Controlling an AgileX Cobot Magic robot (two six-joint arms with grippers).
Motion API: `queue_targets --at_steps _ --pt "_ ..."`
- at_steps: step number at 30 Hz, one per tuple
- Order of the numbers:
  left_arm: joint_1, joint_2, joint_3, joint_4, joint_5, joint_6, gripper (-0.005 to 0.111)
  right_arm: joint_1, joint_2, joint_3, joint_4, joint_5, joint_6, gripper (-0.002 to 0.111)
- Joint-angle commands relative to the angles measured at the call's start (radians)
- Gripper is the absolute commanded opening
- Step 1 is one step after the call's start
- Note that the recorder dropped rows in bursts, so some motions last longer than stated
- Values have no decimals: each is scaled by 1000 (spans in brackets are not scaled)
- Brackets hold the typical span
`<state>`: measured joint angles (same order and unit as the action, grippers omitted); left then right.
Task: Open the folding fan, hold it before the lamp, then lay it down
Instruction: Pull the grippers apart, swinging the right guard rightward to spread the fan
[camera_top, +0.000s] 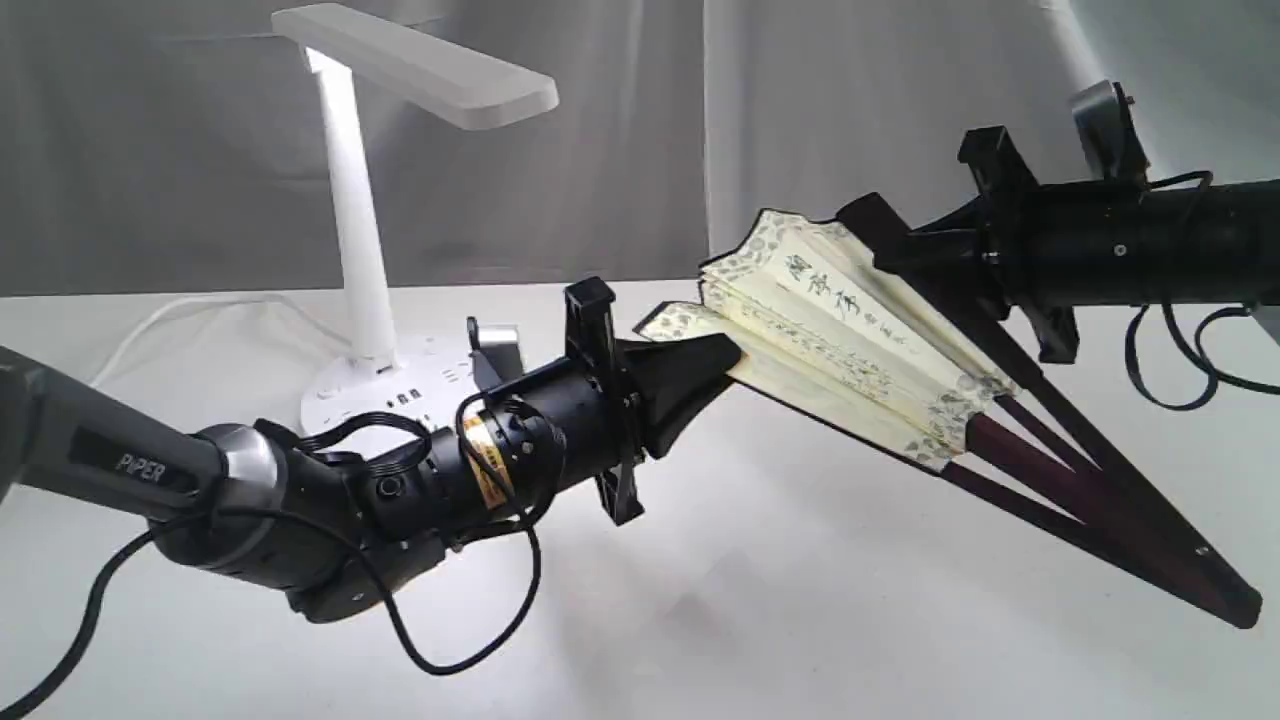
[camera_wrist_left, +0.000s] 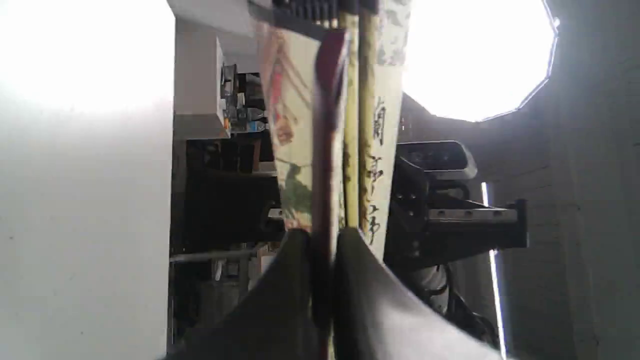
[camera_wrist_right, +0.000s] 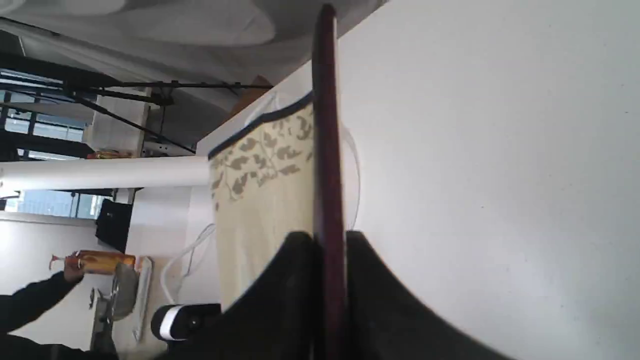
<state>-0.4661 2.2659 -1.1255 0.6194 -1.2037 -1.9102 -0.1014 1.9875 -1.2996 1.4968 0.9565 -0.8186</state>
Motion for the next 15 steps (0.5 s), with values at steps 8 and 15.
queue_targets --at_steps 8,15 --pt "-3 -79 32 -80 -17 65 0 -60 -6 -6 5 40 40 0" --pt "-30 -91 105 -187 -17 72 0 -119 -6 -6 8 113 40 0"
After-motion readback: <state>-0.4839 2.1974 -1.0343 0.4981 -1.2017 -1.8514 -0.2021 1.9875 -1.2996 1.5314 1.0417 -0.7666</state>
